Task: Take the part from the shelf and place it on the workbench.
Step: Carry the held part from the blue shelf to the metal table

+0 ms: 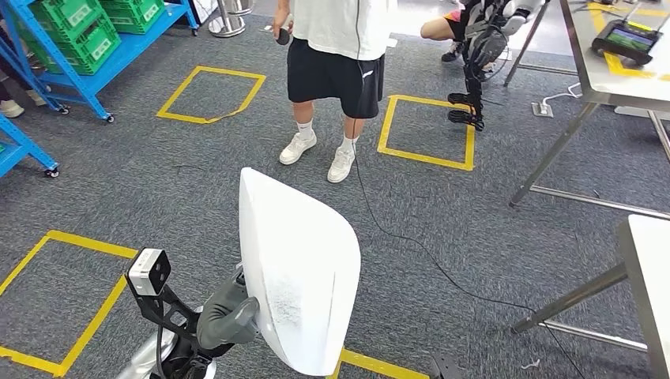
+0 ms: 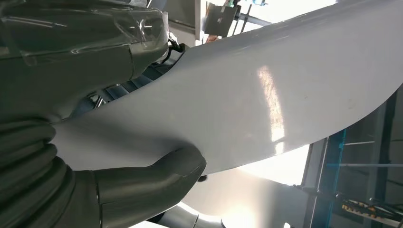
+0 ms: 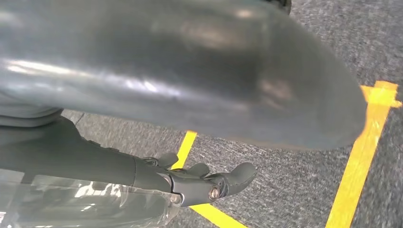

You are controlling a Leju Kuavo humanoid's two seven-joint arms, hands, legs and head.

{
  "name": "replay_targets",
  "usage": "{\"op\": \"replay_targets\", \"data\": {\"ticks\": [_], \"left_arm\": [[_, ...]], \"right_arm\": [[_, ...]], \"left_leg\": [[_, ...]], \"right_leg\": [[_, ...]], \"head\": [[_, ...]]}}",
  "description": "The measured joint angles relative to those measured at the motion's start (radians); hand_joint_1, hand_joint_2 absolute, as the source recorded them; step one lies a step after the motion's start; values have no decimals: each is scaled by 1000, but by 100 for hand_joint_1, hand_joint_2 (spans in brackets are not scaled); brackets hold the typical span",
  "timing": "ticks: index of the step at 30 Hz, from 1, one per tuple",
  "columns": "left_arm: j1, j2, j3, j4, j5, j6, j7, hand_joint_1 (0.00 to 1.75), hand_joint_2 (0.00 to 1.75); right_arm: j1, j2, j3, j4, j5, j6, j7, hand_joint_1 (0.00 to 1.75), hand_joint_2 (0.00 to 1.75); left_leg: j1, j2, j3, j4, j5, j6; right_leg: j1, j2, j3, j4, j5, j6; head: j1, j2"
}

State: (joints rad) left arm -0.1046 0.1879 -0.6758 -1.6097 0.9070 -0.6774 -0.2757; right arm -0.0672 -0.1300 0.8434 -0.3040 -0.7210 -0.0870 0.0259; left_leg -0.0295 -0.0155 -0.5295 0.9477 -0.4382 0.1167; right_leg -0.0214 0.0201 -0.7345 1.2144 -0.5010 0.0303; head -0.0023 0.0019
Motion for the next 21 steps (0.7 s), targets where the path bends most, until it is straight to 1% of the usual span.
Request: {"op": "replay_targets", "data": {"ticks": [1,2,3,4,5,6,7,8,9,10,11,12,13,15,16,17,18,19,20,21], "left_arm": [[0,0,-1,2,1,0,2,175,175],[1,0,-3,4,1,0,4,175,175],[0,-1,-4,6,2,0,5,175,175],[0,-1,-5,7,2,0,6,175,175],[-1,-2,-7,8,3,0,6,175,175],[-3,-3,-8,8,3,0,7,175,175],[-5,-4,-9,8,4,0,7,175,175],[-6,-5,-11,8,5,-1,7,175,175],[-7,-5,-12,9,6,-1,7,175,175],[-7,-5,-13,9,6,-2,7,175,175],[-7,-5,-14,9,7,-2,7,175,175],[-8,-5,-15,9,7,-2,7,175,175],[-8,-5,-16,9,7,-2,7,175,175],[-8,-4,-17,10,7,-2,7,175,175],[-8,-4,-18,11,7,-2,7,175,175],[-8,-4,-20,13,7,-2,7,175,175],[-8,-4,-21,14,7,-2,8,175,175],[-9,-4,-22,15,8,-2,9,175,175],[-11,-4,-22,15,9,-2,10,175,175],[-13,-4,-23,15,10,-2,11,175,175]], "right_arm": [[-1,-2,0,0,0,-1,0,0,0],[-1,-3,0,0,0,-2,0,0,0],[-1,-4,0,0,0,-4,0,0,0],[0,-5,0,0,0,-6,1,0,0],[-1,-4,1,0,0,-8,1,0,0],[-2,-4,1,0,0,-9,1,0,0],[-2,-3,1,0,0,-9,2,0,0],[-3,-3,1,0,0,-10,3,0,0],[-2,-3,1,0,0,-10,4,0,0],[-2,-4,1,0,0,-10,5,0,0],[-1,-4,1,0,0,-10,6,0,0],[-1,-5,1,0,0,-10,6,0,0],[-1,-5,1,0,0,-10,6,0,0],[-1,-6,1,0,0,-10,6,0,0],[0,-6,1,0,0,-10,6,0,0],[1,-7,1,0,0,-10,6,0,0],[1,-7,1,0,0,-10,6,0,0],[1,-7,1,0,0,-10,6,0,0],[1,-6,1,0,0,-10,6,0,0],[1,-6,1,0,-1,-10,6,0,0]], "left_leg": [[2,10,-4,1,1,-5],[4,18,-8,3,2,-10],[8,24,-12,6,2,-18],[13,28,-16,14,0,-28],[16,31,-23,24,-4,-39],[18,34,-30,39,-10,-50],[19,35,-37,52,-15,-59],[19,35,-43,60,-17,-65],[21,35,-46,66,-18,-68],[25,34,-48,68,-19,-71],[29,33,-53,77,-27,-74],[32,31,-64,103,-47,-79],[34,28,-83,149,-78,-83],[34,25,-141,282,-150,-87],[34,24,-164,337,-171,-86],[34,24,-172,360,-174,-83],[33,22,-158,341,-157,-77],[31,20,-124,283,-126,-69],[27,16,-82,207,-94,-60],[23,13,-46,141,-72,-53]], "right_leg": [[-6,-6,-15,46,-18,8],[-13,-9,-11,56,-22,20],[-19,-12,16,21,-11,35],[-26,-16,63,-50,9,52],[-28,-19,106,-116,24,63],[-29,-20,138,-170,37,65],[-28,-20,153,-196,41,59],[-23,-17,152,-196,40,47],[-21,-16,150,-197,44,36],[-20,-15,148,-195,46,27],[-19,-15,147,-195,48,21],[-19,-14,144,-196,51,15],[-19,-14,142,-196,54,11],[-14,-14,134,-196,58,3],[-11,-14,130,-196,60,0],[-8,-13,127,-196,62,-2],[-5,-13,125,-196,63,-5],[-3,-11,125,-196,65,-6],[-2,-10,126,-196,66,-6],[-1,-9,126,-196,68,-4]], "head": [[0,0],[0,0],[0,0],[0,0],[0,0],[0,0],[1,0],[1,0],[0,0],[0,0],[0,0],[-1,0],[-1,0],[-1,0],[-1,0],[-1,0],[-1,0],[0,0],[0,0],[0,0]]}}
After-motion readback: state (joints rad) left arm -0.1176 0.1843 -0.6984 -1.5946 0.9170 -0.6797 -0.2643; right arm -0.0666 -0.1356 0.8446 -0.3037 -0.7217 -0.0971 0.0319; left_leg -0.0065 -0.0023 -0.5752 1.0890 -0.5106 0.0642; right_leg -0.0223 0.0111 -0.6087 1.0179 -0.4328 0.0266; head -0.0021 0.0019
